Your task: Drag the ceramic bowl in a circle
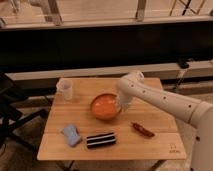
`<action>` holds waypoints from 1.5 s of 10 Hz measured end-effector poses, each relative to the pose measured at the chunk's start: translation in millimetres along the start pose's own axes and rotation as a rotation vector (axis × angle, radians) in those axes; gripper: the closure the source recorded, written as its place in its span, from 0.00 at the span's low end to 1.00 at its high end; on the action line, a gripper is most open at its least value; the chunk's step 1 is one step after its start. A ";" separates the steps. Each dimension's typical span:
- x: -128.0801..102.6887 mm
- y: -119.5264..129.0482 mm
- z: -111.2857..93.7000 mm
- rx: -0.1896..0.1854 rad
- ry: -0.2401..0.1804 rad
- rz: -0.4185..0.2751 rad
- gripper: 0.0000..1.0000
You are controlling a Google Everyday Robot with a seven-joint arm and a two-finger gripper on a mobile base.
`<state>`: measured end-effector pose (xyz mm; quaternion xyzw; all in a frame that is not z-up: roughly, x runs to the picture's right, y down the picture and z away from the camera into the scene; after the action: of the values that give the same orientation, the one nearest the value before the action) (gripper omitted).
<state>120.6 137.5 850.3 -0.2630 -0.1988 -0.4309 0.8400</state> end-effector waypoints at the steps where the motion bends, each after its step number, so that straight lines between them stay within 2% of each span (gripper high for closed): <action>1: 6.9 12.8 -0.6 0.001 -0.001 0.022 0.99; 3: 20.3 29.1 -1.3 0.006 -0.002 0.052 0.99; 5: 20.3 28.3 -1.0 0.003 -0.004 0.069 0.99; 7: 10.9 14.0 -0.6 -0.002 -0.006 0.070 0.99; 9: -10.6 -3.0 -1.8 -0.010 0.001 0.019 0.99; 11: -19.5 -5.7 -2.3 -0.014 0.003 -0.004 0.99; 15: -8.2 -1.8 -1.8 -0.011 -0.005 0.071 0.99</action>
<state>114.9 140.7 844.8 -0.2758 -0.1890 -0.4011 0.8528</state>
